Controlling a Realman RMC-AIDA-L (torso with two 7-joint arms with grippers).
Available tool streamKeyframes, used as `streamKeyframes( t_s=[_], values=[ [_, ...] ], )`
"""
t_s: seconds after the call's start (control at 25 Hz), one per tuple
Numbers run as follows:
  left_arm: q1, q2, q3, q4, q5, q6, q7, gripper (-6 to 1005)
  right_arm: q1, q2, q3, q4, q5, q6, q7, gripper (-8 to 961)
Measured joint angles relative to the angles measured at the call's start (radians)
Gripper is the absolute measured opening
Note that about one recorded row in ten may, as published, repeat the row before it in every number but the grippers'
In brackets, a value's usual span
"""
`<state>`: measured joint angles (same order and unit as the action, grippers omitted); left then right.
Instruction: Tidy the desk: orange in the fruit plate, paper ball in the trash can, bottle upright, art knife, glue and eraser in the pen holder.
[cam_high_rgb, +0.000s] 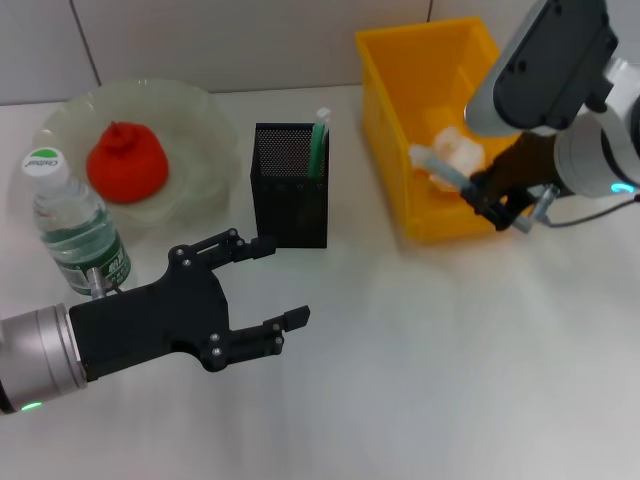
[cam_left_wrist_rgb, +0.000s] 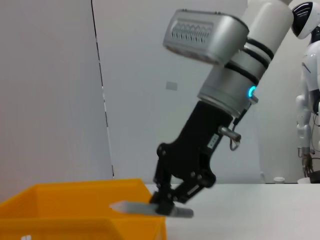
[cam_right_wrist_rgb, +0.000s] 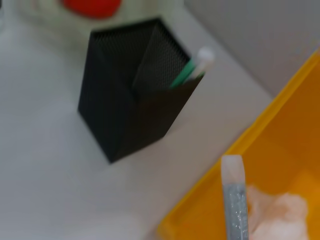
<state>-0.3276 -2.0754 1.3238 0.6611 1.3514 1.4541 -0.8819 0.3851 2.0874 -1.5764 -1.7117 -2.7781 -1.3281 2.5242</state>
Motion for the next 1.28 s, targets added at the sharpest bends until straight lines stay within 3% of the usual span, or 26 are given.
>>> streamKeyframes(
  t_s=[0.36, 0.6, 0.84, 1.28],
  values=[
    [0.004, 0.0, 0.0, 0.0, 0.0, 0.002, 0.0, 784, -0.036, 0.002, -0.006, -0.109, -0.001, 0.096, -0.002, 119],
    [0.004, -0.002, 0.0, 0.0, -0.001, 0.002, 0.0, 784, -0.087, 0.004, -0.001, -0.104, -0.003, 0.257, -0.047, 119],
    [0.0, -0.002, 0.0, 0.0, -0.002, 0.002, 0.0, 784, -0.137, 0.004, 0.003, -0.07, 0.024, 0.457, -0.093, 118],
    [-0.007, -0.002, 0.0, 0.0, -0.003, 0.002, -0.001, 785, -0.132, -0.005, -0.005, 0.064, 0.075, 0.729, -0.117, 118]
  ],
)
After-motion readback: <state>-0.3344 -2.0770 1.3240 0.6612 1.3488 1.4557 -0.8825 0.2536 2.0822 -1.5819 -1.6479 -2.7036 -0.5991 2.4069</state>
